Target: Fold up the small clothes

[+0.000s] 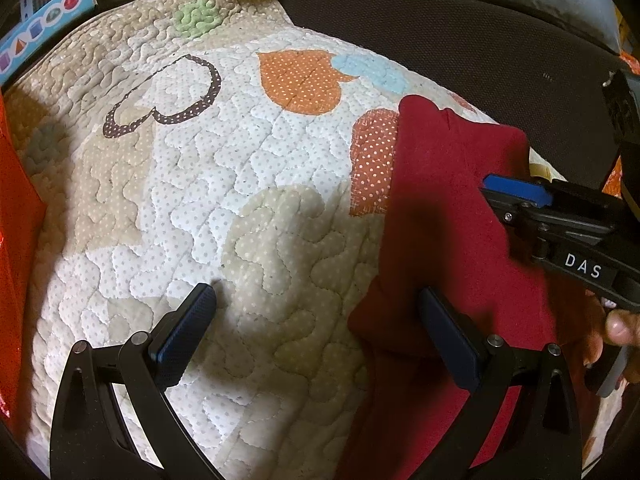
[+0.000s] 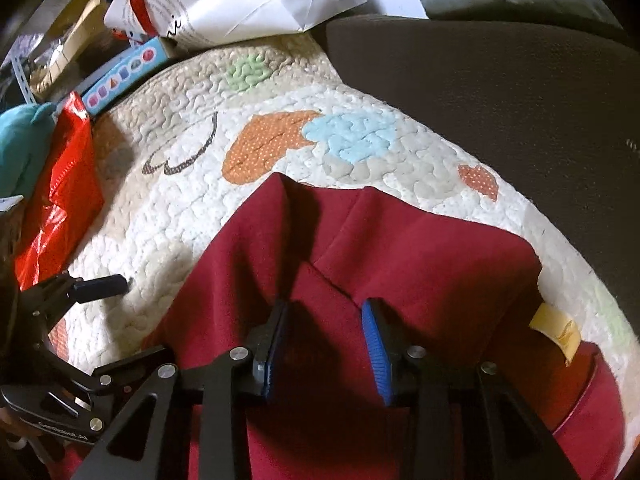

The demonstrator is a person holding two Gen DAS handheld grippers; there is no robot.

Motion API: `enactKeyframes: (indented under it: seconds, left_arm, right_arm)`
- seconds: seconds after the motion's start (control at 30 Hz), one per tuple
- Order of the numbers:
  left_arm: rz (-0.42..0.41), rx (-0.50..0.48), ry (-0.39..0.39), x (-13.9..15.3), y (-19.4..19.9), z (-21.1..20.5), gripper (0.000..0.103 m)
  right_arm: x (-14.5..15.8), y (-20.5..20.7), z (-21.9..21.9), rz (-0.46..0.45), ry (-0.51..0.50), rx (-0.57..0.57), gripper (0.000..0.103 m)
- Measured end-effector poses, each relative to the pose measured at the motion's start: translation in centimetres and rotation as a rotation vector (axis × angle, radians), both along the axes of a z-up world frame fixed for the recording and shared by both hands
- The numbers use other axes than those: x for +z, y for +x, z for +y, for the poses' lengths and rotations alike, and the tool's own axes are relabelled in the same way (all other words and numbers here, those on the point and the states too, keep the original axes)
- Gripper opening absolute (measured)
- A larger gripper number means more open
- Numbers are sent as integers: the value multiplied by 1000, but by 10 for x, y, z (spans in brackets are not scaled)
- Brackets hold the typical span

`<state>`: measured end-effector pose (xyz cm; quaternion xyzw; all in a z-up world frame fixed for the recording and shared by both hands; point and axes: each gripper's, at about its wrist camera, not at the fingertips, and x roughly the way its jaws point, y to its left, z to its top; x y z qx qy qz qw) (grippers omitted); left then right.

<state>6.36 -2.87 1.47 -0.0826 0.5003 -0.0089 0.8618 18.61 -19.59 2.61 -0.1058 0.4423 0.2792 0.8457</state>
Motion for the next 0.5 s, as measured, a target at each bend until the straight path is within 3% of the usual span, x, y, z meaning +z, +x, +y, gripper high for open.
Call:
enactKeyframes:
  seconds: [0.13, 0.27, 0.43, 0.5]
  left_arm:
    - [-1, 0, 2, 0, 0, -1, 102]
    - [-7, 1, 1, 1, -2, -1, 102]
    - [-1, -2, 3, 0, -1, -3, 102]
    - [0, -1, 4, 0, -1, -4, 102]
  right_arm:
    - [8, -14, 2, -101, -57, -9, 3]
    - [28, -16, -9, -184, -22, -96, 3]
    - [7, 1, -8, -118, -43, -177, 3]
    - [6, -1, -9, -134, -27, -207, 3]
